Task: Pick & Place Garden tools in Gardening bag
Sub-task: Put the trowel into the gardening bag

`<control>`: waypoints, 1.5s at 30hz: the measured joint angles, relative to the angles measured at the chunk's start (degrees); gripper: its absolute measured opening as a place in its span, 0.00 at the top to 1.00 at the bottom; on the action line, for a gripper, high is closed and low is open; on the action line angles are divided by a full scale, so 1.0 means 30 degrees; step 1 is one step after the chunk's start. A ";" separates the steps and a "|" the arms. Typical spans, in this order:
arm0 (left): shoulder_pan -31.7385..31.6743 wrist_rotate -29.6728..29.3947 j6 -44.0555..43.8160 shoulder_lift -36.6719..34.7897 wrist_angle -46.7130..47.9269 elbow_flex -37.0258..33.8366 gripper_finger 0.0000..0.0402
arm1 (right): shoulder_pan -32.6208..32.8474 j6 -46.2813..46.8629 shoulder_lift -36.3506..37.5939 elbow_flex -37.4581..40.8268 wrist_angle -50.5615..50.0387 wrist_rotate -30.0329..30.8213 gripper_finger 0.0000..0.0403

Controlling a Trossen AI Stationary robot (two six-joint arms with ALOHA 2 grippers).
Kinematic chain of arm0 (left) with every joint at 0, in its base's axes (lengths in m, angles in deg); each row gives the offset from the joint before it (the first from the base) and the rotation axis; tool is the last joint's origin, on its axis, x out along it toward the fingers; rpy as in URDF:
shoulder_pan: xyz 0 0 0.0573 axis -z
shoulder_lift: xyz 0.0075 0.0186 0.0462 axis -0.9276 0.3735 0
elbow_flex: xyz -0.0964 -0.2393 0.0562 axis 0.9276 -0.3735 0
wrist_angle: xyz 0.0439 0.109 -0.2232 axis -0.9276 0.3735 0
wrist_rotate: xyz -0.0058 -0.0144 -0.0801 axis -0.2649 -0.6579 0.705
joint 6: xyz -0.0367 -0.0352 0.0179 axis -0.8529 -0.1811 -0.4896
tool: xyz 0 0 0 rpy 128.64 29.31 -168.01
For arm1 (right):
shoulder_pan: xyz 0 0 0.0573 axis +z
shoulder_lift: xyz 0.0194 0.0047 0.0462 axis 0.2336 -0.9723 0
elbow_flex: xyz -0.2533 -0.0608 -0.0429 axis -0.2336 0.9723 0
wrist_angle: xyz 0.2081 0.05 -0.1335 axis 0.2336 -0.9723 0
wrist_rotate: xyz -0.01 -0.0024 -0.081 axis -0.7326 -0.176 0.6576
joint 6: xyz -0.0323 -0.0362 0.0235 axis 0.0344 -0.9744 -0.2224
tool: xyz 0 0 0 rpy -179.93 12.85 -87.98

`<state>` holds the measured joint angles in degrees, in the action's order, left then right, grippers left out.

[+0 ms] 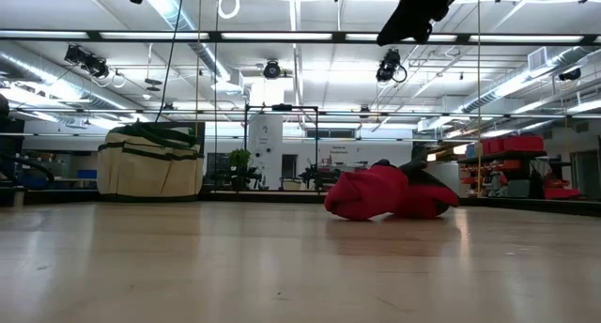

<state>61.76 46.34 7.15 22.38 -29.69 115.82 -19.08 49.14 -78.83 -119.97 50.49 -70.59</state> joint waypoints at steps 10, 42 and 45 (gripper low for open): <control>0.0000 -0.0294 0.0006 -0.0100 0.0130 0.0000 0.98 | 0.1020 -0.1721 -0.2484 0.0000 -0.1209 -0.1116 0.72; 0.0007 -0.0787 -0.0563 -0.0098 0.0115 0.0000 0.98 | 0.2560 -0.3146 -0.5451 0.0007 -0.2596 -0.1058 0.31; 0.0007 -0.0787 -0.0563 -0.0098 0.0115 0.0000 0.97 | 0.2560 -0.3210 -0.5451 0.0007 -0.2759 -0.1058 0.31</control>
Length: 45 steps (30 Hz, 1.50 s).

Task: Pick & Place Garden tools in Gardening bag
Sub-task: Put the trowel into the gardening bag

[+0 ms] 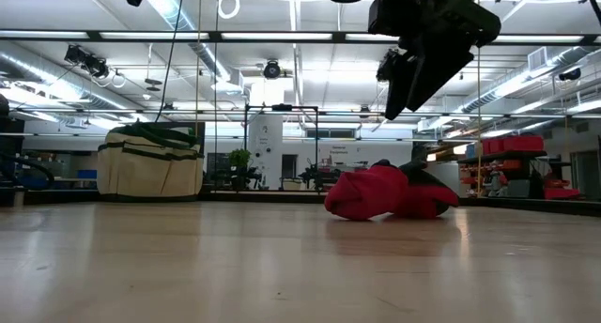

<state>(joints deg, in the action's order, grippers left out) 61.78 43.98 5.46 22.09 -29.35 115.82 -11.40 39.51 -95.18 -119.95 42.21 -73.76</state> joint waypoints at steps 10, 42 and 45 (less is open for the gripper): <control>0.0000 0.0000 0.0009 0.0000 0.0000 0.0000 0.98 | 0.0383 -0.1193 -0.1313 0.0007 -0.0344 0.0014 0.31; -0.0001 -0.0204 0.0051 0.0000 0.0057 0.0000 0.99 | 0.0750 -0.1509 -0.2579 0.0007 -0.0923 0.1500 0.22; -0.0005 -0.0204 0.0051 0.0000 0.0058 0.0000 0.99 | 0.0750 -0.1381 -0.2579 0.0007 -0.1044 0.1501 0.22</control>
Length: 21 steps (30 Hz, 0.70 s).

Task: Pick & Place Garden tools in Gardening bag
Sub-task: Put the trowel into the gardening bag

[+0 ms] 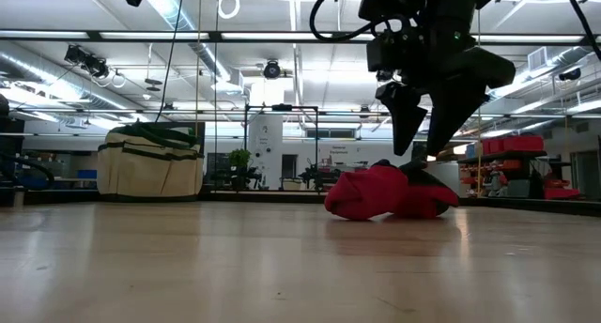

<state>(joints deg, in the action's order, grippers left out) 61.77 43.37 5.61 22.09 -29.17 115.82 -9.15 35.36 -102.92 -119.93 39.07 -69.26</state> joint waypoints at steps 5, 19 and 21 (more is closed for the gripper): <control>-0.0001 0.0000 -0.0012 0.0000 0.0000 0.0000 0.97 | 0.0000 0.0376 0.0000 0.0000 -0.0013 0.0000 0.22; -0.0003 0.0000 -0.0051 0.0000 0.0007 0.0000 0.97 | 0.0050 0.0380 0.0540 -0.0042 -0.0589 0.0000 0.22; 0.0003 0.0000 -0.0051 0.0000 0.0005 0.0000 0.98 | 0.0155 0.0367 0.0844 -0.0106 -0.0849 -0.0124 0.22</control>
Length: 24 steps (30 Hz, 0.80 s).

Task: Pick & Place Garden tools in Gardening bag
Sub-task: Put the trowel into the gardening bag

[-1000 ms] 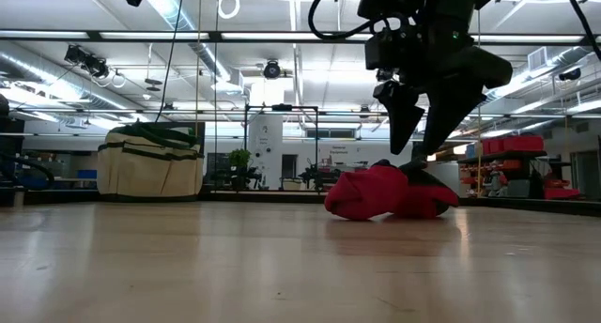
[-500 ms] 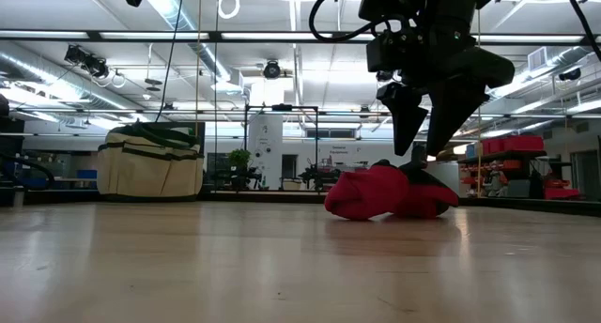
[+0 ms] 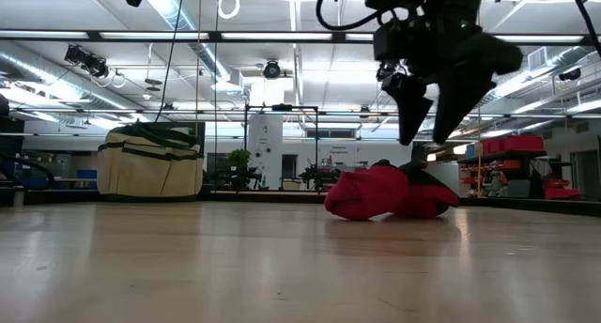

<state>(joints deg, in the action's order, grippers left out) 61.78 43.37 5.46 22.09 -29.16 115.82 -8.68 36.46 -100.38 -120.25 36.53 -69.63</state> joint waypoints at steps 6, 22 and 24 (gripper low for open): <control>-0.0005 0.0000 0.0000 0.0000 0.0099 0.0000 0.97 | 0.0540 -0.0050 0.0761 -0.0008 -0.1689 -0.0934 0.22; -0.0005 0.0000 -0.0022 0.0000 0.0075 0.0007 0.97 | 0.2824 -0.0509 0.2281 -0.0040 -0.6230 -0.4932 0.22; -0.0005 0.0000 -0.0015 0.0000 0.0075 0.0002 0.98 | 0.3141 -0.0487 0.2322 -0.0037 -0.6419 -0.4932 0.22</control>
<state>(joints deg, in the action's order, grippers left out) 61.76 43.37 5.42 22.09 -28.93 115.83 0.74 35.00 -93.42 -120.36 17.27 -84.43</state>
